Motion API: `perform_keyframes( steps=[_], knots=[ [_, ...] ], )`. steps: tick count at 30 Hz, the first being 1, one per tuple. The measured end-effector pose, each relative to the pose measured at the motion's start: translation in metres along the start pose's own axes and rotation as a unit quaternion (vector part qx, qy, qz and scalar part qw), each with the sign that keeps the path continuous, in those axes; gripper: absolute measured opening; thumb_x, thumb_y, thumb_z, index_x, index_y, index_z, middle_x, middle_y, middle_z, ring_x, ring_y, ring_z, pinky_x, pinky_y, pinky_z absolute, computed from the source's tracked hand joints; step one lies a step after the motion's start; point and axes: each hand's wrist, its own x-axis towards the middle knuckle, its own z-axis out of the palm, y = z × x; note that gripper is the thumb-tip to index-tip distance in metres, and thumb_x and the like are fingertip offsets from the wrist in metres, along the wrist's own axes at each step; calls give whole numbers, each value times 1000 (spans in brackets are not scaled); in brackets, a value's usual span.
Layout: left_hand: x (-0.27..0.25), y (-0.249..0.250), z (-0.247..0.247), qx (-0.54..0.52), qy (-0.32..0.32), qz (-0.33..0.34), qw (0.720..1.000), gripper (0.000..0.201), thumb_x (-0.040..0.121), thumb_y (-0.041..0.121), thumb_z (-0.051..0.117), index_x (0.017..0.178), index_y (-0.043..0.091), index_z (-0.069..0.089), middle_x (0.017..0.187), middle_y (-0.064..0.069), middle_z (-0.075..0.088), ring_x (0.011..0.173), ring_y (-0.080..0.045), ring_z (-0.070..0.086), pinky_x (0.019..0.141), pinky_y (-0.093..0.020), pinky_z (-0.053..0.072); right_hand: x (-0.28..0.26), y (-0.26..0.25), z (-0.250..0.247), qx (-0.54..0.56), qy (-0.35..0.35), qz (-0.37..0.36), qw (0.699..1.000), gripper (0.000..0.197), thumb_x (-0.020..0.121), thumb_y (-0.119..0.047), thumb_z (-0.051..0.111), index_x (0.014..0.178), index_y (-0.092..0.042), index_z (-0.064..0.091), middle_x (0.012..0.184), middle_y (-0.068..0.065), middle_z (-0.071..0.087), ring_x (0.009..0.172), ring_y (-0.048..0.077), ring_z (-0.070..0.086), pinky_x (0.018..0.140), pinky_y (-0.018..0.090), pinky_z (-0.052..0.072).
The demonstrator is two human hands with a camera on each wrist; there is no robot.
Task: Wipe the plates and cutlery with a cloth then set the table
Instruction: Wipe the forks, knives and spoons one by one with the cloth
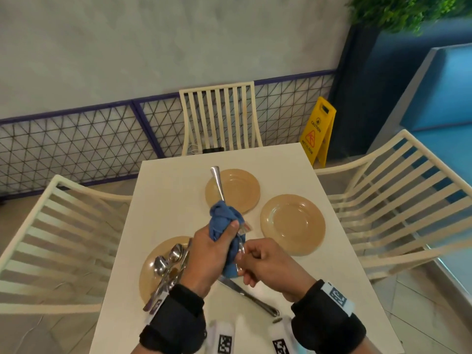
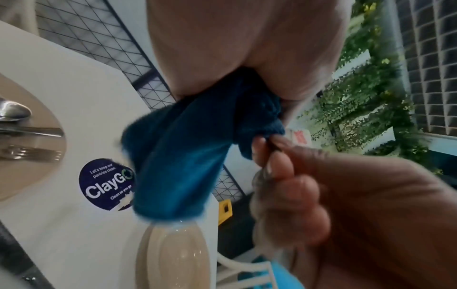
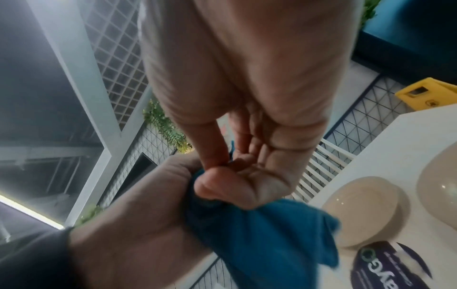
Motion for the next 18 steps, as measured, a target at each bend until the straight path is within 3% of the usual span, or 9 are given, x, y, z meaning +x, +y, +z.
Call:
perform_keyframes(
  steps=[3,5,7,9,12,16,18],
  knots=[
    [18,13,-10,-44,40,-15,998,17,93,34,68,92,18,73,83,-1,77,79,-16,73,74,-33,58,-9,12,-2,-21,-29,27,999,21,98,-14,59,88,4,63,72,10,64,58,14,58,56,25,48],
    [35,26,-23,-60,77,9,995,14,95,32,66,91,19,71,80,2,74,74,-10,69,72,-28,56,-16,18,-2,-22,-54,40,997,18,98,-16,59,86,-4,66,72,8,64,58,13,57,56,23,48],
    [37,26,-24,-51,81,20,995,16,96,32,65,91,18,71,82,-3,73,73,-13,66,68,-28,54,-15,18,-2,-24,-52,40,998,18,98,-16,59,86,-6,67,70,6,64,58,12,57,56,23,48],
    [23,11,-11,-19,25,-8,999,20,96,34,65,92,16,72,83,-7,75,73,-19,69,68,-33,53,-4,16,-1,-6,-26,34,999,18,98,-12,57,88,1,65,69,6,63,56,12,56,55,22,47],
    [0,-20,5,49,-57,-19,997,16,96,30,66,98,15,72,85,0,78,80,-14,73,68,-21,55,13,18,-1,-5,-7,20,1000,16,98,0,50,84,1,59,72,12,64,52,12,58,53,23,49],
    [1,-44,-5,142,-69,6,987,10,95,32,68,93,22,69,83,4,75,78,-4,70,67,-17,49,13,37,-12,-58,-35,45,997,22,98,-17,58,86,-1,66,77,7,68,63,13,64,63,27,54],
    [1,-52,-12,209,-107,25,972,13,93,36,69,86,26,67,78,8,71,74,-2,66,66,-19,48,12,42,-26,-34,16,54,998,17,96,-24,63,95,-10,73,87,5,72,72,12,66,69,27,56]
  ],
)
